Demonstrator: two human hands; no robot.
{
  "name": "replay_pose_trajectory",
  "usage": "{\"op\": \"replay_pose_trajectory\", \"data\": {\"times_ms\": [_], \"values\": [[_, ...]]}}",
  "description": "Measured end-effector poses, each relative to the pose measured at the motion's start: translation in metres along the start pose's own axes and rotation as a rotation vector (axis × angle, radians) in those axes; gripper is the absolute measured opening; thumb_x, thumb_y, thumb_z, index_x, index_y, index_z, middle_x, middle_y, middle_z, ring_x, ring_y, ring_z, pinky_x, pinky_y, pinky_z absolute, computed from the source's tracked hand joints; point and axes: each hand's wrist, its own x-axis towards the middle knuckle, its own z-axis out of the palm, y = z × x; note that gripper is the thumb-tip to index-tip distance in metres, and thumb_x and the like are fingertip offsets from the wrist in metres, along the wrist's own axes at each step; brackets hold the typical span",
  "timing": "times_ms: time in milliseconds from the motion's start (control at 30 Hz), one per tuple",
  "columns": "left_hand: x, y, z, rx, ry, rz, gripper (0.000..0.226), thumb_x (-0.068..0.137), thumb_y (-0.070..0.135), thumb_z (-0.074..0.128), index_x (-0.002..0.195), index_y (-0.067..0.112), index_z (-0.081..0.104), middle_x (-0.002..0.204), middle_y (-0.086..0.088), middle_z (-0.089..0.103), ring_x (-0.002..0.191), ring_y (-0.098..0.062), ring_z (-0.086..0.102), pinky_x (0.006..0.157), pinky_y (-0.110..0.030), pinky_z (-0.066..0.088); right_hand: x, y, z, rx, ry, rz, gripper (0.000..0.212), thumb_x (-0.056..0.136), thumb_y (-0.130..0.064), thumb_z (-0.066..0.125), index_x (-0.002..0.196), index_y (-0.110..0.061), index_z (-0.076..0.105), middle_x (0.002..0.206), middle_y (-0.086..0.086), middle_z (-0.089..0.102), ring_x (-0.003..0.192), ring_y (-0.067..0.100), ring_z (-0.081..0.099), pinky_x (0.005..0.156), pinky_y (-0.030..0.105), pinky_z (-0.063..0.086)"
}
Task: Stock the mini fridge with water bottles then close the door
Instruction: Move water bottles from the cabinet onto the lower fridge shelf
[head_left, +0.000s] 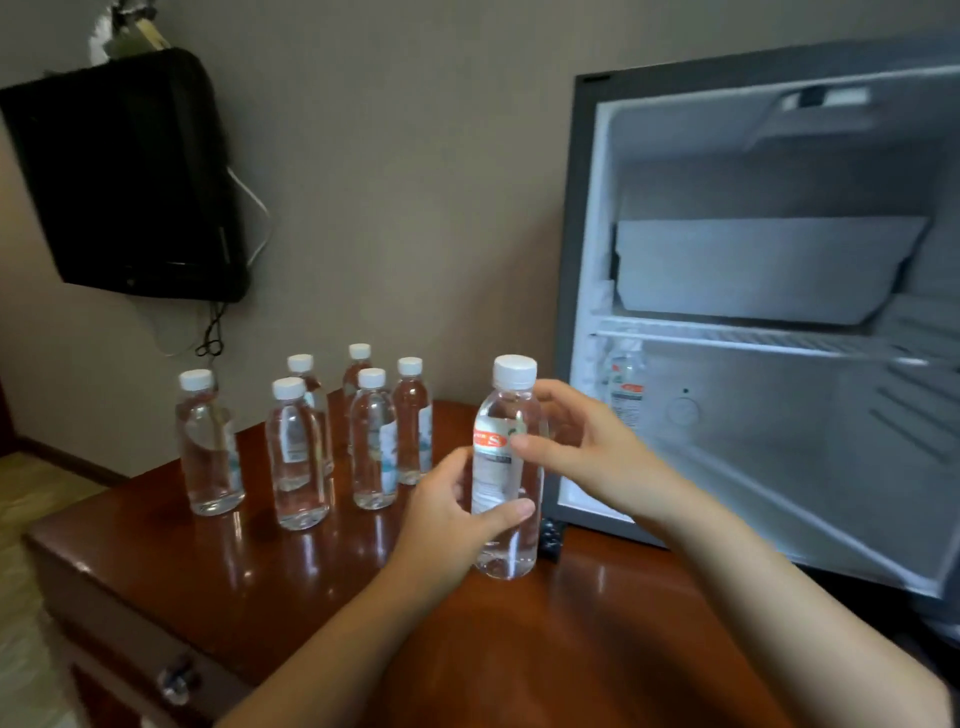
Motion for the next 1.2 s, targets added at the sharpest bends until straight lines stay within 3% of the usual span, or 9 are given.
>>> {"op": "replay_pose_trajectory", "data": {"times_ms": [200,300,400,500,600,767,900,1000,1200], "values": [[0.016,0.012,0.062,-0.080,-0.162,0.026,0.046,0.062,0.035,0.076,0.106,0.031,0.063,0.105,0.005,0.072,0.100,-0.012,0.067,0.095,-0.043,0.051,-0.035,0.016,-0.052,-0.060,0.089,0.045,0.045,0.080,-0.018,0.068,0.121,-0.030,0.053,0.106,-0.011,0.068,0.100,0.007,0.064,0.093,0.030,0.051],[0.024,0.016,0.095,-0.107,-0.192,0.034,0.048,0.066,0.029,0.075,0.113,0.032,0.062,0.106,0.007,0.072,0.103,-0.010,0.066,0.096,-0.041,0.051,-0.046,0.018,-0.078,-0.142,0.172,0.045,0.044,0.080,-0.018,0.068,0.121,-0.025,0.053,0.103,-0.009,0.068,0.098,0.006,0.064,0.090,0.024,0.050],[0.031,0.021,0.127,-0.110,-0.188,0.038,0.050,0.072,0.024,0.073,0.120,0.028,0.059,0.108,0.009,0.070,0.105,-0.006,0.063,0.098,-0.037,0.049,-0.055,0.023,-0.103,-0.195,0.248,0.057,0.045,0.084,-0.013,0.069,0.125,-0.022,0.053,0.110,-0.003,0.069,0.103,0.012,0.065,0.093,0.030,0.050],[0.036,0.024,0.155,-0.080,-0.173,0.051,0.048,0.080,0.020,0.070,0.124,0.031,0.056,0.116,0.014,0.065,0.107,0.003,0.057,0.097,-0.020,0.045,-0.062,0.032,-0.121,-0.274,0.340,0.087,0.044,0.083,-0.013,0.071,0.122,-0.024,0.053,0.108,-0.005,0.070,0.100,0.008,0.067,0.093,0.032,0.052],[0.040,0.029,0.176,-0.040,-0.120,0.060,0.046,0.083,0.018,0.066,0.125,0.032,0.052,0.114,0.020,0.058,0.096,0.015,0.048,0.080,0.001,0.037,-0.064,0.045,-0.131,-0.385,0.452,0.124,0.047,0.080,-0.021,0.073,0.121,-0.031,0.052,0.106,-0.015,0.069,0.101,0.005,0.066,0.096,0.039,0.050],[0.040,0.027,0.199,-0.053,-0.117,-0.005,0.051,0.088,0.015,0.060,0.133,0.032,0.045,0.110,0.018,0.046,0.104,0.001,0.049,0.098,-0.023,0.042,-0.065,0.063,-0.137,-0.496,0.548,0.221,0.052,0.080,-0.035,0.071,0.126,-0.029,0.048,0.106,-0.014,0.067,0.105,0.015,0.064,0.094,0.045,0.049],[0.044,0.021,0.208,-0.053,-0.139,-0.001,0.053,0.088,0.014,0.061,0.127,0.044,0.041,0.112,0.019,0.046,0.111,-0.001,0.048,0.103,-0.024,0.040,-0.061,0.070,-0.140,-0.515,0.600,0.251,0.048,0.081,-0.031,0.070,0.124,-0.026,0.049,0.100,-0.016,0.066,0.098,0.011,0.064,0.093,0.040,0.049],[0.050,0.014,0.212,-0.026,-0.146,-0.036,0.056,0.088,0.015,0.061,0.136,0.034,0.040,0.121,0.014,0.047,0.117,-0.005,0.047,0.106,-0.030,0.040,-0.057,0.077,-0.140,-0.499,0.604,0.282,0.043,0.083,-0.028,0.069,0.122,-0.025,0.050,0.093,-0.018,0.064,0.092,0.008,0.062,0.091,0.037,0.049],[0.060,0.001,0.216,-0.021,-0.142,-0.085,0.067,0.089,0.015,0.059,0.146,0.030,0.027,0.146,0.007,0.037,0.134,-0.008,0.036,0.112,-0.035,0.034,-0.040,0.091,-0.144,-0.504,0.531,0.314,0.048,0.085,-0.030,0.067,0.127,-0.028,0.044,0.111,-0.003,0.066,0.101,0.017,0.063,0.085,0.034,0.050]]}}
